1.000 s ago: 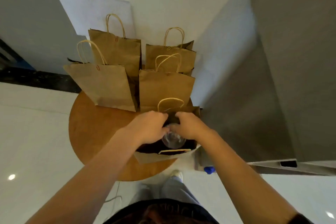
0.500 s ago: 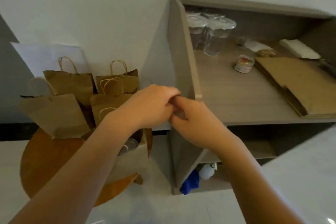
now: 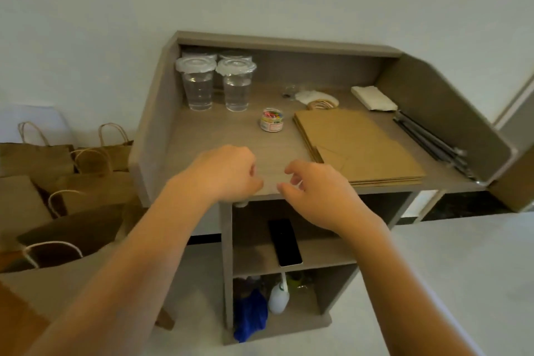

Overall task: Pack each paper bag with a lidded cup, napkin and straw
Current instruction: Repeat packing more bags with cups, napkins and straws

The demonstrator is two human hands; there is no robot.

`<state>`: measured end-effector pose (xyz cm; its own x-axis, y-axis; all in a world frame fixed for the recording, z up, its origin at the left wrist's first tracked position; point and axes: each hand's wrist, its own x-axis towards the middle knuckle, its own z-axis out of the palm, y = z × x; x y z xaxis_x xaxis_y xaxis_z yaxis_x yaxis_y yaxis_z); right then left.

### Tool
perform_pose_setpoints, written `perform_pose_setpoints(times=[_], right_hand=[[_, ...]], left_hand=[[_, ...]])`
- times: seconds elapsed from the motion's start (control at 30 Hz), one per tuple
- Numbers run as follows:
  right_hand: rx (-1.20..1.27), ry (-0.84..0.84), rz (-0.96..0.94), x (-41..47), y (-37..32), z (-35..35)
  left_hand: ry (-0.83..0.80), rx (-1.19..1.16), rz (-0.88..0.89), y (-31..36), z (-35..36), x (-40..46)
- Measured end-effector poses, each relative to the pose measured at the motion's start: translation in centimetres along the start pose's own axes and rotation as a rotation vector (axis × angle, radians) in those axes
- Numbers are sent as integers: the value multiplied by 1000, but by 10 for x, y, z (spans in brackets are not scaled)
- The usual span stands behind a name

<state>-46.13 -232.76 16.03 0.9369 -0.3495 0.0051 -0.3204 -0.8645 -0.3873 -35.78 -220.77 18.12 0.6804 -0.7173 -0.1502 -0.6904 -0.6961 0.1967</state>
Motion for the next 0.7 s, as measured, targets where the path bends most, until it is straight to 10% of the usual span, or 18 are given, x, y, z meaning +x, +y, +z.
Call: perform_pose_setpoints(times=[0.7], right_hand=[[159,341,351,194,272,-108]], left_hand=[[144,-139,347,200,0,323]])
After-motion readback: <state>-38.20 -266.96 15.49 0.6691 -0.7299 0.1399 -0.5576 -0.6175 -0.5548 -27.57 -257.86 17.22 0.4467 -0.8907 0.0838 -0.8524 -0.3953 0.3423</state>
